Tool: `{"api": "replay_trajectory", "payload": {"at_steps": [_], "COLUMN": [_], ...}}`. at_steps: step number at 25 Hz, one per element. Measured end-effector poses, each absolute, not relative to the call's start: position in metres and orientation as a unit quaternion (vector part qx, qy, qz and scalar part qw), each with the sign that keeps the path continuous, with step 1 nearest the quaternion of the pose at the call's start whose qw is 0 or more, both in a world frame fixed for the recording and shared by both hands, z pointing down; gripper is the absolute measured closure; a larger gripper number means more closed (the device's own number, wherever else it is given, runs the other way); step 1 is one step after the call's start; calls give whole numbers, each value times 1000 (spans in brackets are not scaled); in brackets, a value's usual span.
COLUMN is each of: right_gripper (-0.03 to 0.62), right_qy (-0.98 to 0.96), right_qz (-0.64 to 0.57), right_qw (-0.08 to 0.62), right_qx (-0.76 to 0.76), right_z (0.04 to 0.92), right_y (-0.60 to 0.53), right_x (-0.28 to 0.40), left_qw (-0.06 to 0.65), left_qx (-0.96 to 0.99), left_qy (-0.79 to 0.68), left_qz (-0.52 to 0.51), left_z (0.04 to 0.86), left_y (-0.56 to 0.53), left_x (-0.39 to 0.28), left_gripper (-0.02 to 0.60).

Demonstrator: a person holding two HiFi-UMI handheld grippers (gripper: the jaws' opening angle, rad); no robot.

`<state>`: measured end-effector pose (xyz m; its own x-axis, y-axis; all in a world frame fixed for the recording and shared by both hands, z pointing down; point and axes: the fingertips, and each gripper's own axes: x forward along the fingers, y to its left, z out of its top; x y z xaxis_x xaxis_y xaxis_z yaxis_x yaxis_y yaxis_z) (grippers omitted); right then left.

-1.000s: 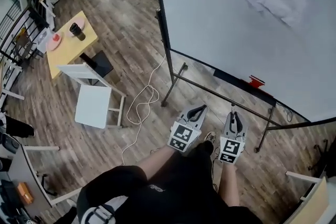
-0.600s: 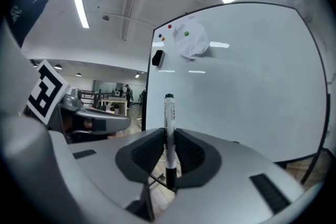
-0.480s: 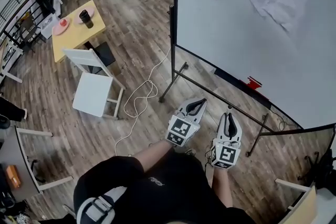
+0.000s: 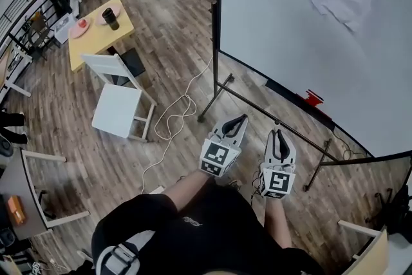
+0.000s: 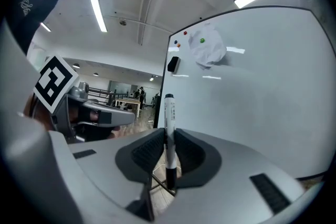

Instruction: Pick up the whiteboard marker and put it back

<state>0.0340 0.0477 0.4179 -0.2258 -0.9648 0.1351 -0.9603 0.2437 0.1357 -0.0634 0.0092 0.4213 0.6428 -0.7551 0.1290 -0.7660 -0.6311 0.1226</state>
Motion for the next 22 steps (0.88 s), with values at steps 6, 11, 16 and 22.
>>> {"api": "replay_trajectory", "payload": {"at_steps": [6,11,16,22], "right_gripper": [539,539,540,540], "right_qy": [-818,-836,-833,-815], "right_qz": [-20,-26,-24,-13], "right_qw": [92,90,90,111], "right_qx": [567,541,545,569], "right_z": [419,415,416,428], "right_y": [25,11,4,-4], "right_x": [-31,-84,-109,-85], "left_qw": [76,79,89,100], "left_qx": [882,867,864,876], "left_qy": [-463,-491,-494,-470], "left_qz": [28,25,23,30], "left_z": [419,419,426,438], "left_y": [-2,-11,-16,-28], "left_x": [-121,-175,-204,-189], "left_gripper": [575,574,575,574]}}
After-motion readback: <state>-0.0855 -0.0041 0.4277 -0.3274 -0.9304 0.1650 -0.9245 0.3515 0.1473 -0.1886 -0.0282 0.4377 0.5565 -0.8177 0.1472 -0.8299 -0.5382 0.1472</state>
